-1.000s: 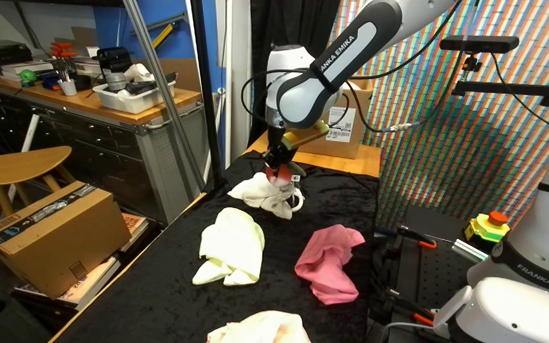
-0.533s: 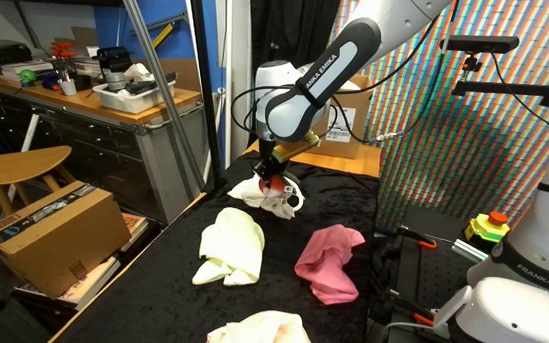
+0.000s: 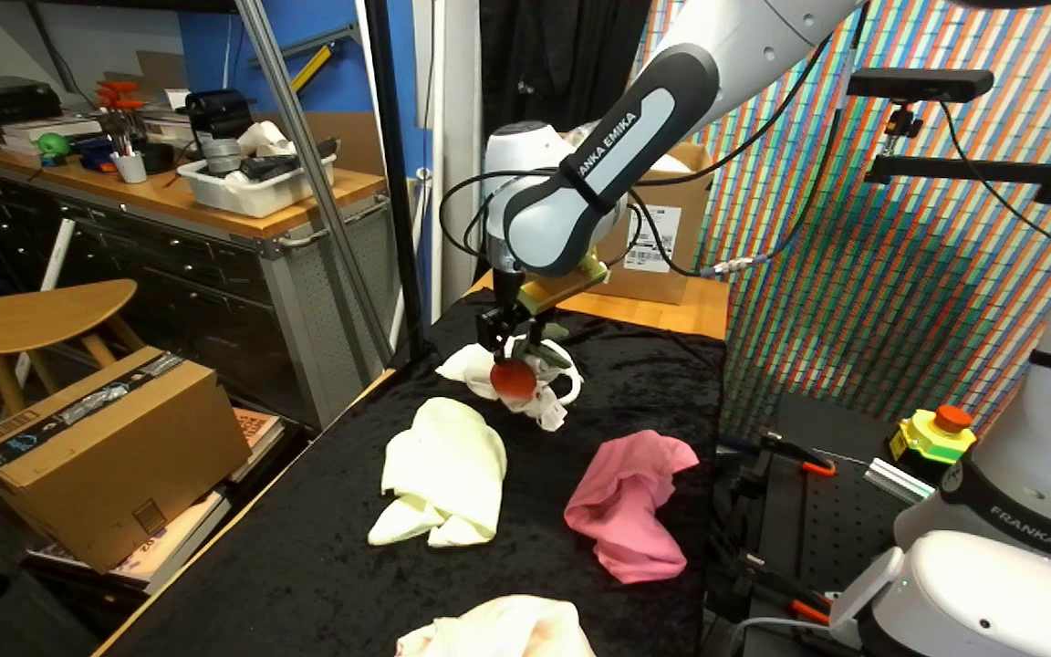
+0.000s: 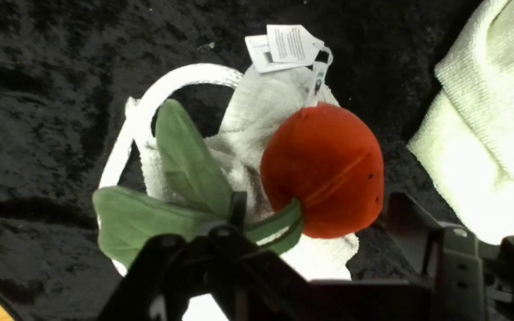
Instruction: Pick up all the clothes and plush toy, then put them in one place
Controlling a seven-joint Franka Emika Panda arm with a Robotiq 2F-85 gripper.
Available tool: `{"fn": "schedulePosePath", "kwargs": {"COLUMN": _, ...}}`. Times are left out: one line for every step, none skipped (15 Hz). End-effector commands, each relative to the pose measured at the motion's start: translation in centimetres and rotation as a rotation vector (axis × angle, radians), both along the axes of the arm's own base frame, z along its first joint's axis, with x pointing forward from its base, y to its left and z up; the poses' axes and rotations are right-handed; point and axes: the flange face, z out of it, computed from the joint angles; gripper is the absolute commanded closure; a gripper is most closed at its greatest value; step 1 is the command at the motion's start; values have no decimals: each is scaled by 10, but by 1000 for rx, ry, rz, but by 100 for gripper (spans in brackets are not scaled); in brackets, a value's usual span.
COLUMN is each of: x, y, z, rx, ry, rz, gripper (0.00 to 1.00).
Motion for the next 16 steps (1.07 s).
{"fn": "schedulePosePath", "kwargs": {"x": 0, "y": 1, "z": 12, "rx": -10, "ry": -9, "rz": 2, "gripper": 0}}
{"fn": "schedulePosePath", "kwargs": {"x": -3, "y": 2, "z": 13, "rx": -15, "ry": -10, "rz": 5, "gripper": 0}}
{"fn": "schedulePosePath", "kwargs": {"x": -6, "y": 4, "z": 16, "rx": -12, "ry": -8, "rz": 8, "gripper": 0}}
{"fn": "schedulePosePath", "kwargs": {"x": -10, "y": 6, "z": 19, "rx": -5, "ry": -6, "rz": 11, "gripper": 0}}
{"fn": "schedulePosePath", "kwargs": {"x": -14, "y": 10, "z": 21, "rx": -6, "ry": -8, "rz": 24, "gripper": 0}}
{"fn": "schedulePosePath", "kwargs": {"x": -20, "y": 17, "z": 24, "rx": -3, "ry": -12, "rz": 45, "gripper": 0}}
{"fn": "schedulePosePath", "kwargs": {"x": -24, "y": 24, "z": 26, "rx": 0, "ry": -13, "rz": 63, "gripper": 0}}
{"fn": "schedulePosePath", "kwargs": {"x": -28, "y": 34, "z": 26, "rx": 8, "ry": -12, "rz": 85, "gripper": 0}}
{"fn": "schedulePosePath", "kwargs": {"x": -32, "y": 44, "z": 27, "rx": 15, "ry": -11, "rz": 104, "gripper": 0}}
{"fn": "schedulePosePath", "kwargs": {"x": -36, "y": 55, "z": 30, "rx": 19, "ry": -6, "rz": 129, "gripper": 0}}
{"fn": "schedulePosePath", "kwargs": {"x": -38, "y": 68, "z": 27, "rx": 25, "ry": 0, "rz": 155, "gripper": 0}}
{"fn": "schedulePosePath", "kwargs": {"x": -40, "y": 79, "z": 29, "rx": 30, "ry": 7, "rz": 184, "gripper": 0}}
{"fn": "schedulePosePath", "kwargs": {"x": -41, "y": 91, "z": 26, "rx": 33, "ry": 19, "rz": 219, "gripper": 0}}
{"fn": "schedulePosePath", "kwargs": {"x": -41, "y": 102, "z": 26, "rx": 37, "ry": 30, "rz": 257, "gripper": 0}}
{"fn": "schedulePosePath", "kwargs": {"x": -39, "y": 113, "z": 23, "rx": 42, "ry": 39, "rz": 292, "gripper": 0}}
{"fn": "schedulePosePath", "kwargs": {"x": -39, "y": 123, "z": 24, "rx": 44, "ry": 46, "rz": 323, "gripper": 0}}
